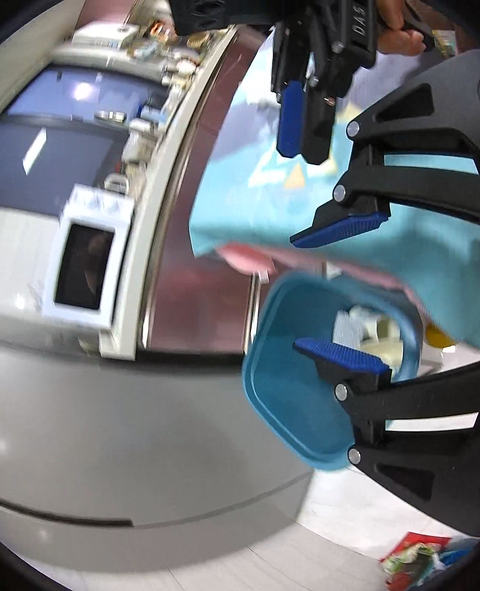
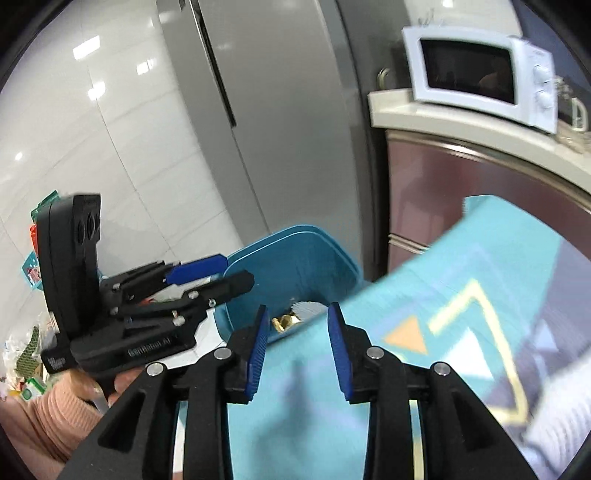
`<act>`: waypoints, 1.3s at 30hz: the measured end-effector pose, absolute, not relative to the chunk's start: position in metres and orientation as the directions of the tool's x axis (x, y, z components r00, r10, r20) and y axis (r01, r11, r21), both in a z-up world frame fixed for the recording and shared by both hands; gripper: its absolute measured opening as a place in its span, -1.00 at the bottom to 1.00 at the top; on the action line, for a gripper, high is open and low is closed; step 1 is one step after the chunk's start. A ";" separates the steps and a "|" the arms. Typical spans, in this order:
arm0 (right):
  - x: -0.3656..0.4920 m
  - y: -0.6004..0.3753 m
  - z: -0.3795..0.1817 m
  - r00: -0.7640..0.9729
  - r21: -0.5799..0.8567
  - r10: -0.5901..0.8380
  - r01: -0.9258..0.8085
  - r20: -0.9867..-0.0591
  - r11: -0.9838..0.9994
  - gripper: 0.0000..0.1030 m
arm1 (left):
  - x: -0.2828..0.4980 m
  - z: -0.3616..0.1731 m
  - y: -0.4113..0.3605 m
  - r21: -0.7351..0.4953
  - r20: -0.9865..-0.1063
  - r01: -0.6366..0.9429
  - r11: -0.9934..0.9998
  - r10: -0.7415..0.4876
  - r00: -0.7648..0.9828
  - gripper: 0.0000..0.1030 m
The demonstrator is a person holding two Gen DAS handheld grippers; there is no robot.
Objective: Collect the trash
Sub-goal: 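Move both tools back over the table toward the remaining trash, then grasp a foam net with the left gripper while the right gripper grasps a brown wrapper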
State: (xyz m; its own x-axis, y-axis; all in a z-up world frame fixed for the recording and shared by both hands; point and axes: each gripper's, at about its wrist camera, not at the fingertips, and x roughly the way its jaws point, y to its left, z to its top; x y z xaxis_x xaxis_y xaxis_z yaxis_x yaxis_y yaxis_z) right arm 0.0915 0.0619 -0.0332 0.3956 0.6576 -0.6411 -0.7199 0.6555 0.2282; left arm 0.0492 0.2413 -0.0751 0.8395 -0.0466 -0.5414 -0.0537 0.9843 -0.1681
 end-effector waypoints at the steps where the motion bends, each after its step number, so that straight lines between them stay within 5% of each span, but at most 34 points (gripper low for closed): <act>1: 0.087 0.053 -0.033 0.410 0.226 0.655 -0.712 -0.634 0.665 -0.34 | 0.044 -0.072 0.233 -0.172 -0.534 -0.028 0.985 -0.070 0.843 0.03; 17: 0.047 -0.132 -0.038 0.704 0.147 0.383 -0.373 -0.598 0.916 -0.26 | 0.081 -0.076 0.090 -0.176 -0.568 0.275 0.945 -0.326 0.756 0.12; 25: 0.037 -0.216 -0.034 0.799 0.125 0.204 -0.161 -0.566 0.979 -0.23 | 0.121 -0.072 0.044 -0.188 -0.594 0.320 0.929 -0.367 0.716 0.20; 39: 0.052 -0.258 -0.052 0.800 0.056 0.071 -0.047 -0.596 0.997 0.16 | 0.168 -0.082 -0.001 -0.204 -0.685 0.322 0.925 -0.370 0.627 0.26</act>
State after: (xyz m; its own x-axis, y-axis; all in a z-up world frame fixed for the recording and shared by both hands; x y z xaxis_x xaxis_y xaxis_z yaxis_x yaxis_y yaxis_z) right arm 0.0523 -0.2577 -0.0517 0.7997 0.0712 -0.5961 -0.0472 0.9973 0.0558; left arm 0.1684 -0.0014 -0.0819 0.6274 -0.3697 -0.6854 0.3218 0.9246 -0.2041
